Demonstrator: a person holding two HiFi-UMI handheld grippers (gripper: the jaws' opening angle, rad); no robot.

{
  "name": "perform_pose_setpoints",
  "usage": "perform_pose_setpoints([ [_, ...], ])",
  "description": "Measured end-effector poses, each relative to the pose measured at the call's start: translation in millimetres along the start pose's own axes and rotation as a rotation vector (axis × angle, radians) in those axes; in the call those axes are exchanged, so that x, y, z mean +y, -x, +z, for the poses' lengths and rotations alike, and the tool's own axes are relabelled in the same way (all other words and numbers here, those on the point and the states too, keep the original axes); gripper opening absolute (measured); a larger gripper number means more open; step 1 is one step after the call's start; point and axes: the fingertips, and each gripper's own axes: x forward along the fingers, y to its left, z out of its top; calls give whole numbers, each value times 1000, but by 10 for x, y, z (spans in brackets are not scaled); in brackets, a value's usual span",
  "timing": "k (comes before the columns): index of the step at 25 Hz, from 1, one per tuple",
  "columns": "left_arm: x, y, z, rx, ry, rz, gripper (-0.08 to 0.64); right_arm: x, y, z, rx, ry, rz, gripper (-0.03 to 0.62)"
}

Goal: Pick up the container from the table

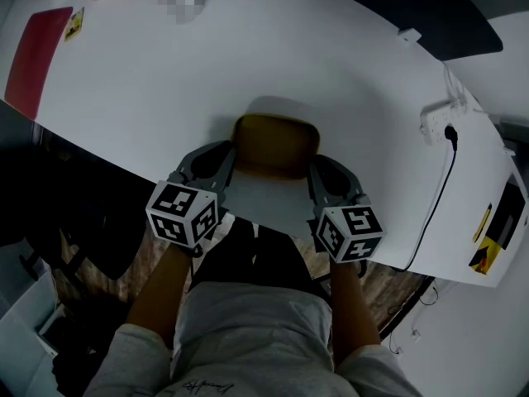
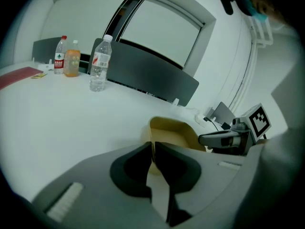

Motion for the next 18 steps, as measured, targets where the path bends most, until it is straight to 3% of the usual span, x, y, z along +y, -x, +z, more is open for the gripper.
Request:
perform_pose_setpoints([
  [18, -156, 234, 179, -34, -9, -5, 26, 105, 244, 206, -39, 17, 0, 52],
])
